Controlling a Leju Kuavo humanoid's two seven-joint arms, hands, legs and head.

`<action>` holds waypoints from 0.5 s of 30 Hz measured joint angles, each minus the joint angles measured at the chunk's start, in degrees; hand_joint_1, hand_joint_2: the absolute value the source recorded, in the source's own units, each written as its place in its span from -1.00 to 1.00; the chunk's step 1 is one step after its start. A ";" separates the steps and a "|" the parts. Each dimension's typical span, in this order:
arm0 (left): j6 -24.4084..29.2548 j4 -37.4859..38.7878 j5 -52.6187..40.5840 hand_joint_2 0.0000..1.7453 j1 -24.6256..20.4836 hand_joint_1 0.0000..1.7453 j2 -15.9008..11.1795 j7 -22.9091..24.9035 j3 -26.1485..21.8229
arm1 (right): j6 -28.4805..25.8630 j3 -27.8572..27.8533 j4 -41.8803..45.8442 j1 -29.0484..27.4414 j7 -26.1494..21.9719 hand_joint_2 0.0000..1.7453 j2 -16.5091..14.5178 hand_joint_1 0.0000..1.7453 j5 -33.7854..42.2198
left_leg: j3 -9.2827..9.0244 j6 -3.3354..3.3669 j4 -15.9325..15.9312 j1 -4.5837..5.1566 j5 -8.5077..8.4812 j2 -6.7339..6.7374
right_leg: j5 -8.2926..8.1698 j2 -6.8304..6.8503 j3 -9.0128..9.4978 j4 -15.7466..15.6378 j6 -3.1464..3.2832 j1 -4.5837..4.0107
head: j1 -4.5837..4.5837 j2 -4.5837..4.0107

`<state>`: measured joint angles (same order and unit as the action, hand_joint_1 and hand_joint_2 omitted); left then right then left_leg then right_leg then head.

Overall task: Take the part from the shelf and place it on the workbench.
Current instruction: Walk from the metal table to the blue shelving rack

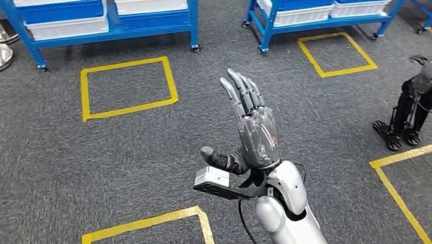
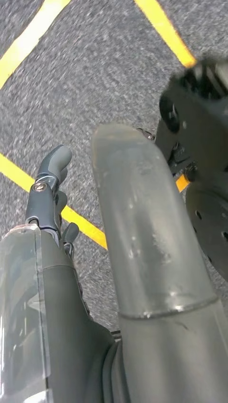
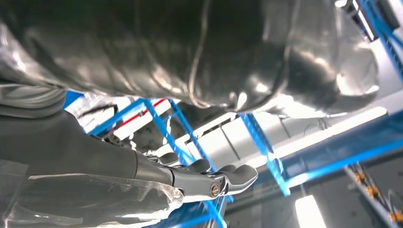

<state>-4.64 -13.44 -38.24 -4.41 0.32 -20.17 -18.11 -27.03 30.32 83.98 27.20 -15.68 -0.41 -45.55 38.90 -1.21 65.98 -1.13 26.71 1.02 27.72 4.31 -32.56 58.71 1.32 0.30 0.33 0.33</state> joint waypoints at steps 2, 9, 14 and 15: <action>-0.14 0.00 -0.08 -1.00 -0.12 -1.00 -0.29 -0.09 -0.09 | -0.32 -0.43 -0.59 -0.32 -0.03 -1.00 -0.04 -1.00 -0.14 | -3.08 0.48 -5.74 0.40 -1.61 1.96 | 0.33 1.01 0.03 0.26 -0.48 -0.31 | -0.02 0.00; -0.61 0.00 -0.26 -1.00 0.23 -1.00 -0.66 -0.13 -0.21 | -1.00 -1.78 -2.88 -1.13 -0.05 -1.00 -0.12 -1.00 -0.83 | -3.83 2.90 -7.76 0.49 -2.21 -0.81 | 4.49 -2.12 -2.24 6.24 -2.18 0.01 | -0.10 0.00; -0.83 0.00 -0.66 -1.00 0.25 -1.00 -0.61 -0.13 -0.24 | -0.72 -2.99 -6.25 -2.19 0.64 -1.00 -0.03 -1.00 -1.36 | -3.76 3.18 -7.58 0.58 -2.27 -4.43 | 4.78 -4.51 -6.92 13.68 -1.98 0.07 | -0.09 0.00; -0.89 0.00 -0.78 -1.00 0.29 -1.00 -0.54 -0.15 -0.25 | -0.57 -3.20 -7.16 -2.16 0.84 -1.00 -0.03 -1.00 -1.70 | -3.76 3.13 -7.49 0.55 -2.25 -5.18 | 2.45 -5.42 -5.32 9.89 -1.82 0.14 | -0.10 0.00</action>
<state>-5.52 -13.44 -39.01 -4.12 -0.22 -20.32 -18.37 -27.61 27.11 76.82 25.04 -14.85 -0.44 -47.25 35.14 1.92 58.49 -0.57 24.46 -4.16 30.17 -1.11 -37.88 68.60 -0.50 0.44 0.23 0.33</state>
